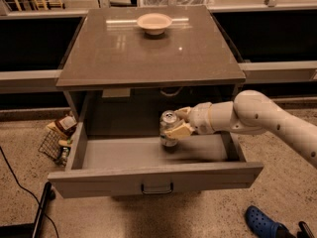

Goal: Place 7up can into top drawer

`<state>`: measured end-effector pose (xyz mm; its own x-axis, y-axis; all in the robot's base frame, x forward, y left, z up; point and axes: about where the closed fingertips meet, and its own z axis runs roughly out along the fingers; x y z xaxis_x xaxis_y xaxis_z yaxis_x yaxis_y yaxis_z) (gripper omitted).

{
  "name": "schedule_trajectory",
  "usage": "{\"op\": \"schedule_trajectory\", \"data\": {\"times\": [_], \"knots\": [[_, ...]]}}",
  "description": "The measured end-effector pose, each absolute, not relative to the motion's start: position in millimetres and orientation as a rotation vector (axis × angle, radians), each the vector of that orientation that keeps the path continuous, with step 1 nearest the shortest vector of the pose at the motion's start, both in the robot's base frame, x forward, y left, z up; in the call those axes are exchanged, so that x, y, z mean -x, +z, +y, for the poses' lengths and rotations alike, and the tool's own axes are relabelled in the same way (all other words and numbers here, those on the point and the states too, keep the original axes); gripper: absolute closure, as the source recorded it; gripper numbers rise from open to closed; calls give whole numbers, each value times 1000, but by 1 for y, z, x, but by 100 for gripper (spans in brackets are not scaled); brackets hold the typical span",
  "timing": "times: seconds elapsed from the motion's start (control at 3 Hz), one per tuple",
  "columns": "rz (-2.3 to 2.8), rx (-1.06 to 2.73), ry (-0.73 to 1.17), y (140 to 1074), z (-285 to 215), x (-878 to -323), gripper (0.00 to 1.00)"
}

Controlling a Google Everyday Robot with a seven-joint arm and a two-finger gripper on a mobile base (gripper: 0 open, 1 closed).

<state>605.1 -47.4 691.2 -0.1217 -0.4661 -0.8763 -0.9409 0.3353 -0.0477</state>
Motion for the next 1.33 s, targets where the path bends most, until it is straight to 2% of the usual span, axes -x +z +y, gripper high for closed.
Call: {"op": "schedule_trajectory", "data": {"times": [0.33,0.67,1.0,1.33], "knots": [[1755,1271,679,672,-45,-613,100],[1768,1273,674,660,-43,-619,82],[1773,1273,671,657,-45,-619,50],[1775,1273,670,657,-45,-619,27]]}}
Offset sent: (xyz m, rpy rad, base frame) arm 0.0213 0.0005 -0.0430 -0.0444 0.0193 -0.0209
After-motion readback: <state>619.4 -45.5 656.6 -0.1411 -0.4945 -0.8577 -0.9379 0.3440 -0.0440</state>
